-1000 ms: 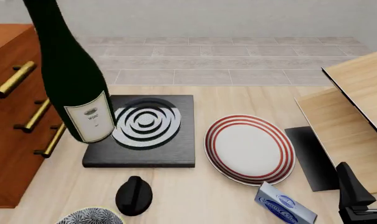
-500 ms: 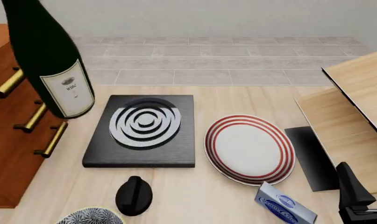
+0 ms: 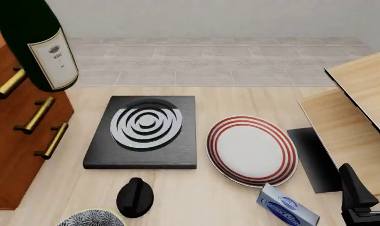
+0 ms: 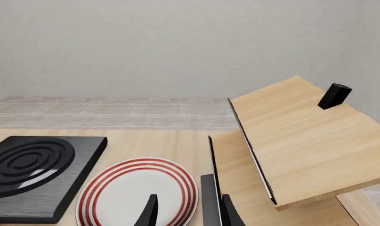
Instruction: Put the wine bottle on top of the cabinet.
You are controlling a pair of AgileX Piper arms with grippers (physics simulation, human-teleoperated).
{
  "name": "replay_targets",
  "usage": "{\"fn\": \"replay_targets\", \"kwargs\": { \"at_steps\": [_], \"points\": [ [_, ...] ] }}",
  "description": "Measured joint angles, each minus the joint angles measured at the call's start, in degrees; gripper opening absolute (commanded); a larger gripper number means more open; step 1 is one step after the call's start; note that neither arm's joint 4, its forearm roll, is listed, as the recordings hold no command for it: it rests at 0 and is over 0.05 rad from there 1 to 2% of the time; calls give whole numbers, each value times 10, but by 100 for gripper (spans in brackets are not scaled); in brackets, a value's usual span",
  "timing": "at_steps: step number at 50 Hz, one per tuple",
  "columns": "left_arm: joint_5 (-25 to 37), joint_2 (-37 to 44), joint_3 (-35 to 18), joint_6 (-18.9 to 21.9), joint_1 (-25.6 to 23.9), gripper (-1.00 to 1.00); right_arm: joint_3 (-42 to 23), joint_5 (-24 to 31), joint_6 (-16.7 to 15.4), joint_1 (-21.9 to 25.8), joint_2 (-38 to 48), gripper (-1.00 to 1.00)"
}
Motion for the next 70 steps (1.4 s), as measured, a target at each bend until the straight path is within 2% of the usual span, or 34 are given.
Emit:
{"fn": "replay_targets", "kwargs": {
  "at_steps": [13, 70],
  "points": [
    [0, 37, -56, -5, 53, -100, 0, 0, 0, 0, 0, 100],
    [0, 146, -179, 39, 350, -100, 0, 0, 0, 0, 0, 100]
  ]
}}
